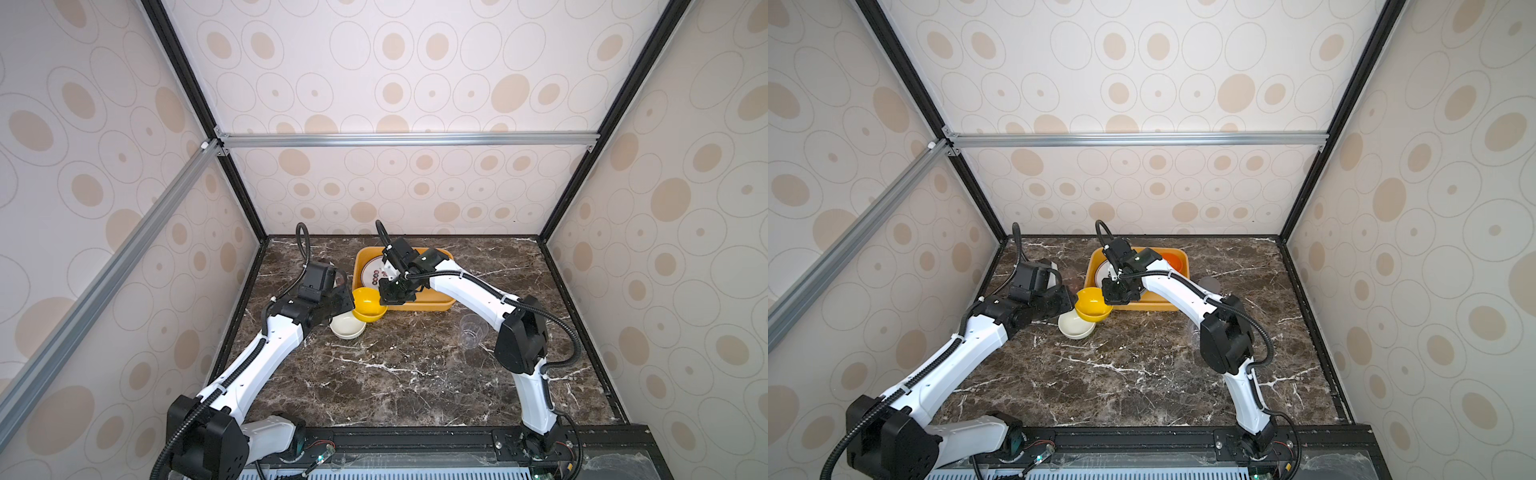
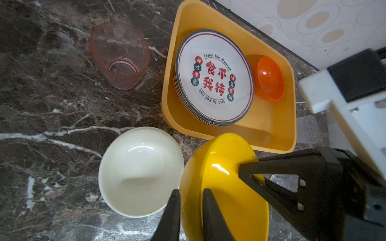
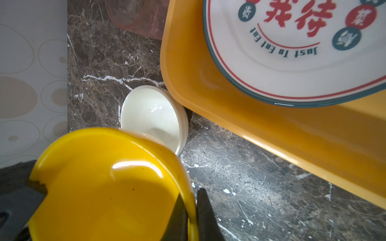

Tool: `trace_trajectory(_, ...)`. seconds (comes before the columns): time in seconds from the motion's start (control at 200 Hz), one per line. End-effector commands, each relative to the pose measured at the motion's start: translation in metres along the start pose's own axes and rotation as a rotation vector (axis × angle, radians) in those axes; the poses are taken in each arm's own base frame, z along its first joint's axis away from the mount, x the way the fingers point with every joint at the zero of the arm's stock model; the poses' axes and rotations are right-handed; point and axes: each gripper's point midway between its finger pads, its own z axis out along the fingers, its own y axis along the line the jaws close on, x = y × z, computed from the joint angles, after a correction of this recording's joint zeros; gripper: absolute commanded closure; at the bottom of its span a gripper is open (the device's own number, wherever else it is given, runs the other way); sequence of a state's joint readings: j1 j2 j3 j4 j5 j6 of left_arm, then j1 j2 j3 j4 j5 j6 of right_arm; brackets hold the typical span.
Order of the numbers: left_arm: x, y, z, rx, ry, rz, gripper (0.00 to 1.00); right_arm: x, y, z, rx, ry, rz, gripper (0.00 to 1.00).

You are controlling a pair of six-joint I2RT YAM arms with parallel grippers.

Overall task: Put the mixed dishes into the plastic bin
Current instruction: 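Open the left gripper, releasing the yellow bowl to the right gripper, then carry the yellow bowl with the right gripper over the bin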

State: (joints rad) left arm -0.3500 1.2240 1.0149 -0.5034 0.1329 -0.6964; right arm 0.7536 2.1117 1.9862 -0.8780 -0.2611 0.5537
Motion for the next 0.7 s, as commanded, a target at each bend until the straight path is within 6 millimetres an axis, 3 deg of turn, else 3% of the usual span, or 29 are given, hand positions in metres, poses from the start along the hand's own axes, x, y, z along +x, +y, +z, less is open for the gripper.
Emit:
trace_trajectory(0.0, -0.013, -0.009, -0.016, 0.021, -0.045, -0.011, 0.70, -0.011, 0.002, -0.017, 0.024, -0.052, -0.031, 0.97)
trace_trajectory(0.205, -0.017, -0.011, -0.024, 0.034, -0.071, -0.023, 0.57, -0.021, -0.014, -0.038, 0.067, -0.092, -0.031, 0.98)
trace_trajectory(0.475, -0.017, -0.019, -0.030, 0.092, -0.088, -0.043, 0.52, -0.035, -0.049, -0.067, 0.132, -0.139, -0.005, 0.98)
trace_trajectory(0.695, -0.015, -0.038, -0.033, 0.212, -0.083, -0.060, 0.48, -0.051, -0.087, -0.095, 0.215, -0.198, 0.031, 0.98)
